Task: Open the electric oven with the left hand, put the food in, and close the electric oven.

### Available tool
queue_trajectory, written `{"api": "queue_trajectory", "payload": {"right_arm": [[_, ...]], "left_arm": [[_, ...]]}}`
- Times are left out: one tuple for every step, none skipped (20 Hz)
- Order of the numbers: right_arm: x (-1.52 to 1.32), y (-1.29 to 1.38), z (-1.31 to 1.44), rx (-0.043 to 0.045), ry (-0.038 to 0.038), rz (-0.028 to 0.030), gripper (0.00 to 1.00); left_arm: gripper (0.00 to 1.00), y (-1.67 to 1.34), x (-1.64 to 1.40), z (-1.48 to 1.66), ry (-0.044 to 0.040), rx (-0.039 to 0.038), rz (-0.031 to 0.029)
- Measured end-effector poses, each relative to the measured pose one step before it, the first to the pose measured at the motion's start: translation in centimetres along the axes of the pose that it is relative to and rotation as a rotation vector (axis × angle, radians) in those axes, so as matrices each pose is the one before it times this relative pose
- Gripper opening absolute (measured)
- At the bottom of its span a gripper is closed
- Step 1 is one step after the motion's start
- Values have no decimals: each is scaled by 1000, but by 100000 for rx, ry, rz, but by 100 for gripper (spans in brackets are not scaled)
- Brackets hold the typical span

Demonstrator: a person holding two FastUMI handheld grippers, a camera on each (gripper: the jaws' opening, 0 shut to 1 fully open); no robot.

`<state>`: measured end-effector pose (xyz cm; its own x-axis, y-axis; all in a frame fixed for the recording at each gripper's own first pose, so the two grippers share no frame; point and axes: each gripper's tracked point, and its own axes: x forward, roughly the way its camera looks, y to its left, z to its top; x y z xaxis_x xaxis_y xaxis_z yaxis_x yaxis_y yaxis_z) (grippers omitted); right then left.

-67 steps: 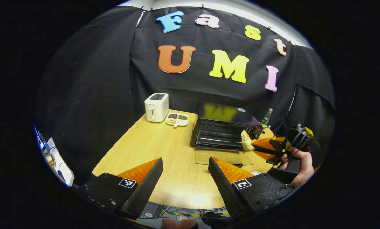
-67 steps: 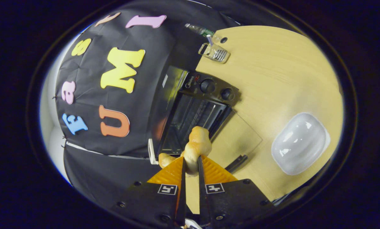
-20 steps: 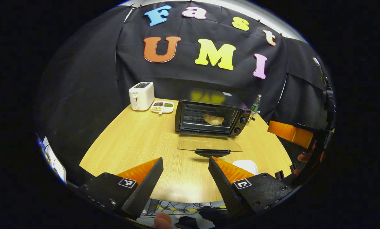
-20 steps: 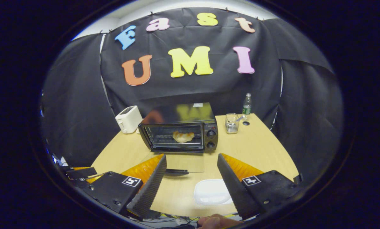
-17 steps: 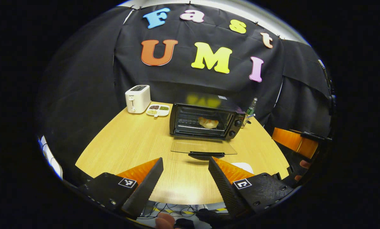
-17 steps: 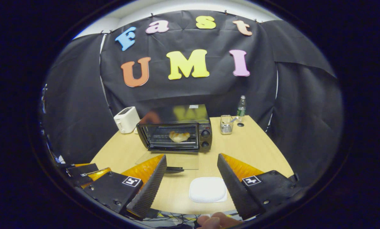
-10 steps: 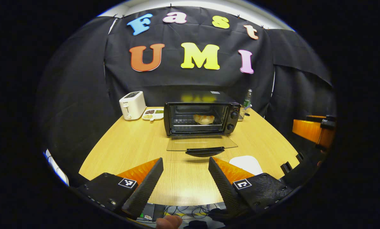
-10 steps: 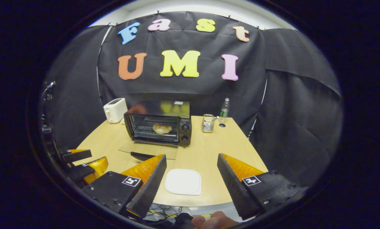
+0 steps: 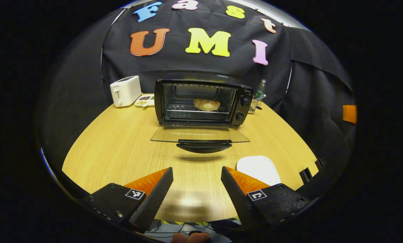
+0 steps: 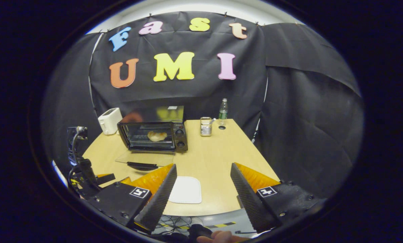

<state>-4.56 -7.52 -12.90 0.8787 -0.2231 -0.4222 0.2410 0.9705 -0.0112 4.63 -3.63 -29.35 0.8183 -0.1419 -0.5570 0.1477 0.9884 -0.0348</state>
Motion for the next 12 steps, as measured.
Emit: {"api": "queue_trajectory", "payload": {"right_arm": [[18, -583, -109, -1115, 178, -1309, 100], [12, -425, -105, -978, 431, -873, 100], [49, -430, -247, -801, 690, -944, 100], [56, -431, -269, -405, 981, -857, 100], [105, -422, -311, -281, 1180, -814, 100], [103, -389, -232, -40, 952, -1101, 100], [141, -395, -122, 418, 734, -797, 97], [29, -249, 5, 591, 777, -720, 99], [211, -295, -144, 884, 742, -493, 100], [94, -270, 35, 1162, 781, -426, 100], [96, -232, -4, 1585, 579, -390, 100], [99, -169, 6, 1675, 712, -27, 100]], "left_arm": [[95, -36, 1148, -209, -268, 1176, 428], [95, 78, 1147, -331, 768, 1204, 513], [94, -38, 920, -582, 1013, 564, -86], [94, 1, 495, 79, 843, 186, -209], [94, -28, 781, -227, 832, -106, -384], [94, -125, 567, -340, 929, -318, -264], [95, -273, 477, -292, 751, -119, -539], [95, -263, 681, -282, 792, -47, -391], [95, -212, 547, 35, 572, -196, -459], [95, 76, 528, 158, 232, -442, 21], [95, 10, 529, 285, 190, -473, -75], [95, 113, 391, 426, -357, 8, 495]]}}
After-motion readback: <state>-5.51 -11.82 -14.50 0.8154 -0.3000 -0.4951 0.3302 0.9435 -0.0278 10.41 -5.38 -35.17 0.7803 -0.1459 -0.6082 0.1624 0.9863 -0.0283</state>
